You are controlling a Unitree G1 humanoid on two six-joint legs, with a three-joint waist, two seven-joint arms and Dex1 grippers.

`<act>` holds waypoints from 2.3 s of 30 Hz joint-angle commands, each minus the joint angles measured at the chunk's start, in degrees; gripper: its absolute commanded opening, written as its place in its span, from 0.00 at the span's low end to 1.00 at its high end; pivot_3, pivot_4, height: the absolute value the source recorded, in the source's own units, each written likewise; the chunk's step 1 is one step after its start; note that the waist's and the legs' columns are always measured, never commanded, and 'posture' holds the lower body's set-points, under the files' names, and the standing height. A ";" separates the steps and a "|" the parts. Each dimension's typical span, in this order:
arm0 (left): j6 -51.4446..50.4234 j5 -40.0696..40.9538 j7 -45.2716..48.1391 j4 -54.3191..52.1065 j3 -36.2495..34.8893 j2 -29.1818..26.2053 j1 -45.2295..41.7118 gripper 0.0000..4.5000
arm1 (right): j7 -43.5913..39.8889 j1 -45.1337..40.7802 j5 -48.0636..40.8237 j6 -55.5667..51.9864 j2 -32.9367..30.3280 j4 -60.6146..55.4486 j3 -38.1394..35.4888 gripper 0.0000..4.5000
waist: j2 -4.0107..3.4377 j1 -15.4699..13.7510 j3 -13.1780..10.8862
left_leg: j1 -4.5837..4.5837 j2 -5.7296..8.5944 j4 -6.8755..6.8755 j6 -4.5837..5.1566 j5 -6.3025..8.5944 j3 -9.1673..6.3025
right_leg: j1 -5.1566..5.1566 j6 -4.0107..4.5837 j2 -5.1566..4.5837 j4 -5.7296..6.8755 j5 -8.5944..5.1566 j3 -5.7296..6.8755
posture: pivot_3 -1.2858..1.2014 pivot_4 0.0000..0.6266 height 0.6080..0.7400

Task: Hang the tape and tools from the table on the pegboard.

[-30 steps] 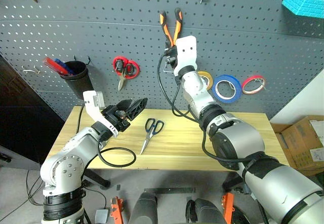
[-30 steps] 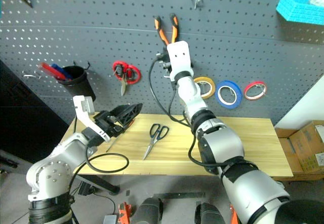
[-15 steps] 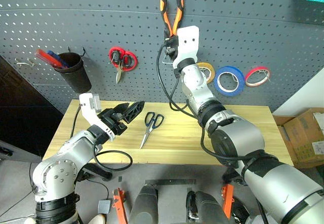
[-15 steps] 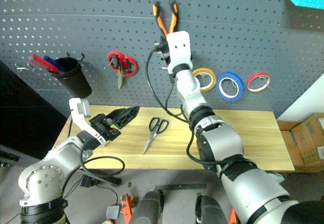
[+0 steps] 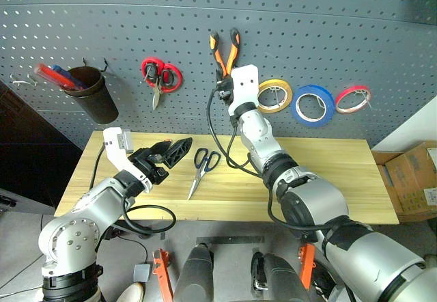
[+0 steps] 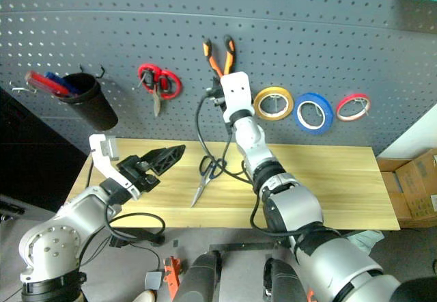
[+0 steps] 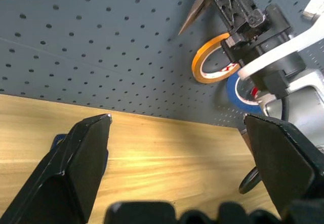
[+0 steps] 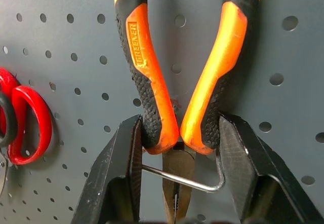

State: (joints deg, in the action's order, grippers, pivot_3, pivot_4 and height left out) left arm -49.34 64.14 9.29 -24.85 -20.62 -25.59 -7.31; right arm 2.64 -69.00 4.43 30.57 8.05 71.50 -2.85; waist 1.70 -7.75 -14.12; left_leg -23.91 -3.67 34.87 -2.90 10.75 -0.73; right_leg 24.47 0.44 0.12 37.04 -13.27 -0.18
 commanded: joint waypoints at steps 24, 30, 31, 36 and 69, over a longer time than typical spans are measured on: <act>4.45 -13.63 2.28 5.81 6.29 0.06 -3.85 1.00 | -19.54 41.92 -4.98 -38.18 -8.64 -71.97 10.96 0.99 | -0.05 0.59 -0.15 | -0.86 0.00 -0.01 -0.35 0.16 -0.65 | 0.55 -0.16 -0.09 0.16 -0.21 0.76 | 0.61 0.35 1.00; 5.55 -29.51 -2.27 15.56 14.57 -0.34 -4.63 1.00 | -29.72 52.30 -11.62 -58.55 -17.15 -93.44 16.96 0.99 | -0.08 2.17 -0.14 | -0.84 -0.02 -0.02 -0.41 0.13 -0.57 | 0.72 -0.42 -0.02 0.22 -0.37 0.79 | 0.59 0.35 1.00; 5.91 -32.13 -2.98 18.01 16.18 0.14 -5.36 1.00 | -31.79 53.90 -12.52 -59.67 -19.32 -94.12 17.40 0.99 | -0.06 2.37 -0.13 | -0.83 -0.01 0.00 -0.42 0.13 -0.54 | 0.71 -0.42 -0.01 0.19 -0.37 0.81 | 0.58 0.35 1.00; 9.05 -42.59 -5.21 25.98 19.78 0.49 -7.69 1.00 | -36.68 57.90 -12.68 -55.21 -25.27 -90.81 18.24 0.99 | -0.02 3.22 -0.12 | -0.88 0.12 0.24 -0.45 0.10 -0.45 | 0.62 -0.50 -0.08 0.15 -0.30 0.75 | 0.57 0.35 1.00; 6.15 -53.75 12.09 45.67 23.70 4.07 -15.37 1.00 | -47.42 59.72 -11.70 -47.91 -35.17 -91.76 22.12 0.99 | 0.07 6.32 -0.16 | -0.78 0.11 0.93 -0.43 0.10 -0.50 | 0.55 -0.60 -0.06 0.85 -0.26 0.72 | 0.55 0.43 1.00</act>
State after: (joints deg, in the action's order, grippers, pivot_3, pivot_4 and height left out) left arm -41.40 11.11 20.76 20.24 2.26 -21.60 -24.30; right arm -43.55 -9.78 -7.81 -19.98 -26.25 -19.78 19.07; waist 1.78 -1.43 -14.29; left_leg -24.68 -3.56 35.87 -3.33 10.86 -1.23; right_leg 25.02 -0.16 0.06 37.95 -13.53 0.52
